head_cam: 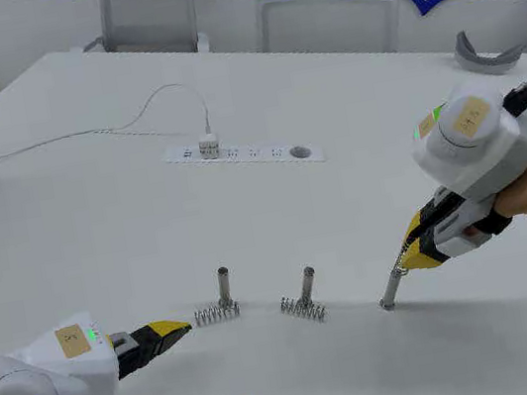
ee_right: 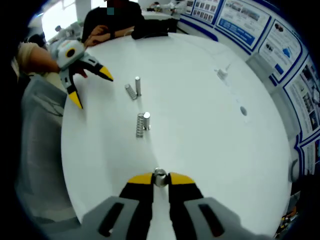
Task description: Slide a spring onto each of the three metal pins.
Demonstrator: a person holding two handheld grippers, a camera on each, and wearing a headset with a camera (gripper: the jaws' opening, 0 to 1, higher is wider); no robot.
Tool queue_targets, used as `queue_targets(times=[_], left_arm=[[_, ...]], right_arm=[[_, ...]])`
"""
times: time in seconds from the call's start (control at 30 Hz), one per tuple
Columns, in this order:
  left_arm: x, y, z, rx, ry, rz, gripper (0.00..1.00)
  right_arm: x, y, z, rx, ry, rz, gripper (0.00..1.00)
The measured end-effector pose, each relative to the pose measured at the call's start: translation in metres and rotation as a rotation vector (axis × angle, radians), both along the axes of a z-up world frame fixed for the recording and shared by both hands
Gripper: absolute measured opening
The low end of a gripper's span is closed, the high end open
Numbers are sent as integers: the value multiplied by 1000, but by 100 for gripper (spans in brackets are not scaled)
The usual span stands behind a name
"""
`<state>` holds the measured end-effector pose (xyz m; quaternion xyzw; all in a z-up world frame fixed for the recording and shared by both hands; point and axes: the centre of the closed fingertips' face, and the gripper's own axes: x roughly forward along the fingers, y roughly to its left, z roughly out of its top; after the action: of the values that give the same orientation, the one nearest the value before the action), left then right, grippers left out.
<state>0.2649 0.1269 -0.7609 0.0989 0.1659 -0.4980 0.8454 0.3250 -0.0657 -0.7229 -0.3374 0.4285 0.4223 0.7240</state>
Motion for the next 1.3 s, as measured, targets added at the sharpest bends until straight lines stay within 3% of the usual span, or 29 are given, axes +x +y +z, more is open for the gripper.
queue_targets(times=[0.47,0.9,1.3], left_arm=[[-1,0,-1,2,6,0,63],[-2,-1,-1,5,6,-2,63],[-1,1,-1,8,6,5,63]], right_arm=[[7,1,-27,-39,34,10,12],[16,3,-50,-43,52,-13,12],[16,4,-63,-62,68,-17,13]])
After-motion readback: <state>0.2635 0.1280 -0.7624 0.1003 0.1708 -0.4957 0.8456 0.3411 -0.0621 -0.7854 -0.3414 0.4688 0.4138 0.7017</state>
